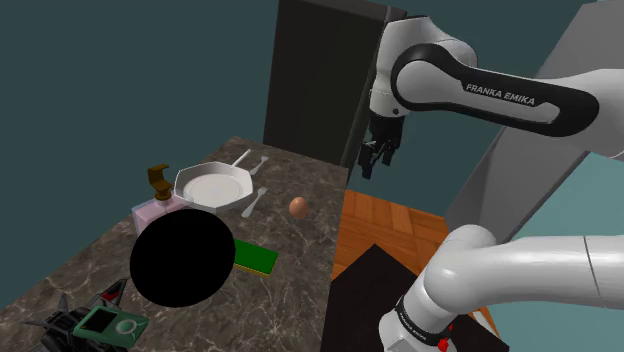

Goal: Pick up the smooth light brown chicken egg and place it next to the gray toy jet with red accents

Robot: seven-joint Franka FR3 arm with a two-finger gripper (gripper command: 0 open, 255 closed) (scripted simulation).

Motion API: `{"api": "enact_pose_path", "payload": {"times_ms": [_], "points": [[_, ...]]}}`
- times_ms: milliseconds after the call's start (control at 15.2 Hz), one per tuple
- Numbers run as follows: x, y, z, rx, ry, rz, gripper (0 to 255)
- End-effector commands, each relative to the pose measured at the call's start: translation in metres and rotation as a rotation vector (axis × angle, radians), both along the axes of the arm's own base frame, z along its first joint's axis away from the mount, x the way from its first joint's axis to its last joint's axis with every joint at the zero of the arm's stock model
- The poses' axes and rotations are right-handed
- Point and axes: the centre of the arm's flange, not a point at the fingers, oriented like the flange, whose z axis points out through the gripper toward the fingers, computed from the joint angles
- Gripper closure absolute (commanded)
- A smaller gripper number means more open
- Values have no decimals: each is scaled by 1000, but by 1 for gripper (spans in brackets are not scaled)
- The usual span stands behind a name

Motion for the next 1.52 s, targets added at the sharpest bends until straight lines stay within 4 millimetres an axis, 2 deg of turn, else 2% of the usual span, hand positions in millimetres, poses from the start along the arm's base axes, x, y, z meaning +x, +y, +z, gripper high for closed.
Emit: {"api": "enact_pose_path", "payload": {"times_ms": [0, 1122, 1386, 1452], "points": [[0, 0, 0, 0, 0, 0, 0], [177, 46, -157, 19, 139, -30, 0], [215, 56, -198, 23, 172, -37, 0], [216, 56, -198, 23, 173, -37, 0]]}}
